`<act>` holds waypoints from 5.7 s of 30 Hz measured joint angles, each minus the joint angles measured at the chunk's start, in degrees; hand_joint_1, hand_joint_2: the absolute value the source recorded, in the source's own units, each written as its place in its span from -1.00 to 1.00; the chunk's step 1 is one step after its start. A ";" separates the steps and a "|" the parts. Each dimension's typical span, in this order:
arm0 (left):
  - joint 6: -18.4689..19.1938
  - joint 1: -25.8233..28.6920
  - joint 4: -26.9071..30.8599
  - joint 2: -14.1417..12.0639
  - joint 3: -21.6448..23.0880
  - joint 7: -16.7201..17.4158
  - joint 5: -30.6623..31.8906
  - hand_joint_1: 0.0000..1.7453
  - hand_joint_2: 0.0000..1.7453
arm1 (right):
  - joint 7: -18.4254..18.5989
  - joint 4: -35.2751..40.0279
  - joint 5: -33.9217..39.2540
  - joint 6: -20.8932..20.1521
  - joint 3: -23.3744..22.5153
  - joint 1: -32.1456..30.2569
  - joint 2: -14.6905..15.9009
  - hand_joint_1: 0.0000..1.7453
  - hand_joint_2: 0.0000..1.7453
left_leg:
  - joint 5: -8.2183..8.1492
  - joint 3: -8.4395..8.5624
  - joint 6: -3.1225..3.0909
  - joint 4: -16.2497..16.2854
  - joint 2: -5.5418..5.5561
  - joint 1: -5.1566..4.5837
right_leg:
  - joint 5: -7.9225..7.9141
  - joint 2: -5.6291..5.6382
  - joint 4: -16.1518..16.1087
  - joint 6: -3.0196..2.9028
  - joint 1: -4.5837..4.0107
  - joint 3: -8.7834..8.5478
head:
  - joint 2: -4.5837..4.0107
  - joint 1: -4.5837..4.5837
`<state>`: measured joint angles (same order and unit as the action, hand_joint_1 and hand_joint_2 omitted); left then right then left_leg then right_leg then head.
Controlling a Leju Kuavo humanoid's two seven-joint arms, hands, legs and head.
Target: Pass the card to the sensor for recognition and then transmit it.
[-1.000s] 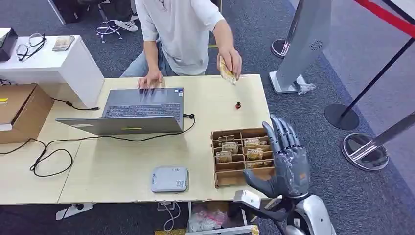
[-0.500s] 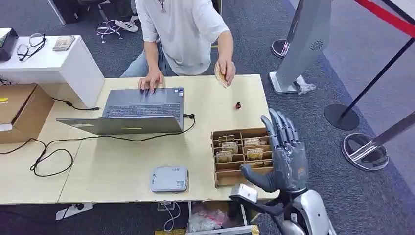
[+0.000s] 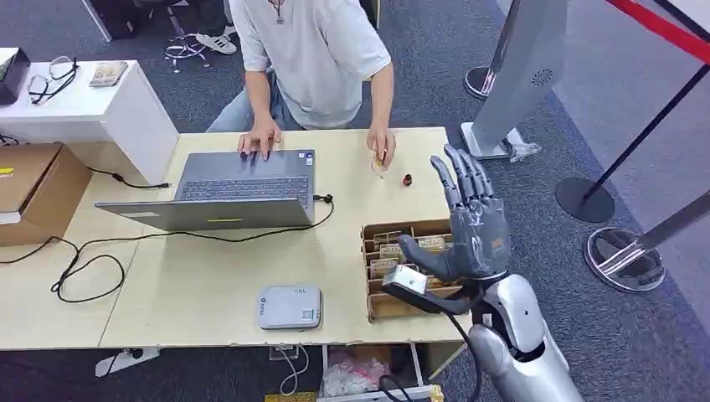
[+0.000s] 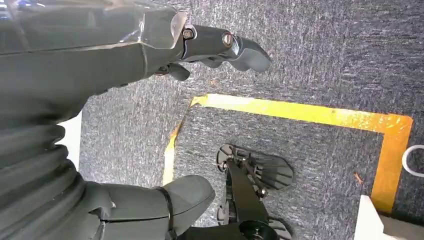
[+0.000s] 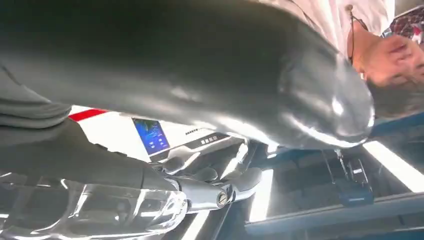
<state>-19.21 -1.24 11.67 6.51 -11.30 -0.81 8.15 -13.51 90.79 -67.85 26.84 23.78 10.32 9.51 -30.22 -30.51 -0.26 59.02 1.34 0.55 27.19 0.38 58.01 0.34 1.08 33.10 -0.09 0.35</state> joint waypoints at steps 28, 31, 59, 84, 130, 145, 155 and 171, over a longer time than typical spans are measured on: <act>1.18 -0.01 0.00 -0.44 0.00 0.13 1.79 -1.00 1.00 | 2.58 -2.16 -1.59 1.38 0.26 1.28 2.78 -1.00 1.00 | 0.00 -0.01 0.00 0.00 0.00 0.00 | 0.00 0.00 0.00 0.00 0.00 0.02 | 0.00 0.00; 1.18 -0.02 0.00 -0.44 0.00 0.20 1.92 -1.00 1.00 | 3.04 -3.15 -1.64 1.57 0.26 2.12 2.80 -1.00 1.00 | 0.00 -0.01 0.00 0.00 0.00 0.00 | 0.00 0.00 0.00 0.00 0.00 0.02 | 0.00 0.00; 0.57 -0.09 0.00 -0.13 -0.02 0.74 1.38 -1.00 -1.00 | 3.50 -16.06 1.55 0.24 3.72 14.94 1.60 -1.00 1.00 | 0.02 -0.03 -0.02 0.01 0.02 0.00 | -0.02 -0.02 0.02 -0.02 0.00 0.02 | 0.00 0.00; 0.17 -0.08 0.00 0.07 -0.02 0.00 1.55 -1.00 -1.00 | 2.86 -17.20 2.56 1.88 5.11 15.34 1.46 1.00 1.00 | 0.01 -0.02 -0.02 0.01 0.02 0.00 | -0.02 -0.01 0.02 -0.02 0.00 0.02 | 0.00 0.00; 0.17 -0.05 0.00 0.13 -0.46 -0.35 1.29 -1.00 -1.00 | -4.81 -2.29 24.09 -7.74 10.80 10.17 4.70 1.00 1.00 | 0.01 -0.02 -0.02 0.01 0.01 -0.01 | -0.02 -0.01 0.01 -0.02 0.00 0.04 | 0.00 0.00; -0.02 -0.10 0.00 0.52 -1.71 -0.50 0.98 -1.00 -1.00 | -5.84 -6.27 38.78 -17.68 14.95 9.32 4.41 1.00 1.00 | 0.01 -0.05 -0.02 0.01 0.01 0.00 | -0.02 -0.01 0.02 -0.02 0.00 0.03 | 0.00 0.00; 0.17 -0.12 0.00 0.89 -1.75 -0.68 1.77 -1.00 -1.00 | -3.43 -11.71 39.43 -19.85 17.48 9.58 -0.13 1.00 1.00 | 0.01 -0.04 -0.01 0.01 0.01 0.02 | -0.02 -0.01 0.03 -0.02 -0.01 0.04 | 0.00 0.00; 0.79 -0.20 0.00 0.92 -1.73 -0.44 3.17 -1.00 -1.00 | -0.63 -16.22 36.28 -21.94 22.78 12.49 -7.37 1.00 1.00 | 0.02 -0.03 -0.01 0.01 0.01 0.02 | -0.02 0.00 0.04 -0.02 -0.02 0.04 | 0.00 0.02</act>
<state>-18.43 -1.44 11.67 7.43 -13.03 -1.25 11.32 -14.14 74.57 -31.56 4.90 46.56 22.81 2.14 -30.20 -30.55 -0.27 59.03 1.35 0.58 27.18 0.39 58.05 0.32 1.06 33.13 -0.09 0.37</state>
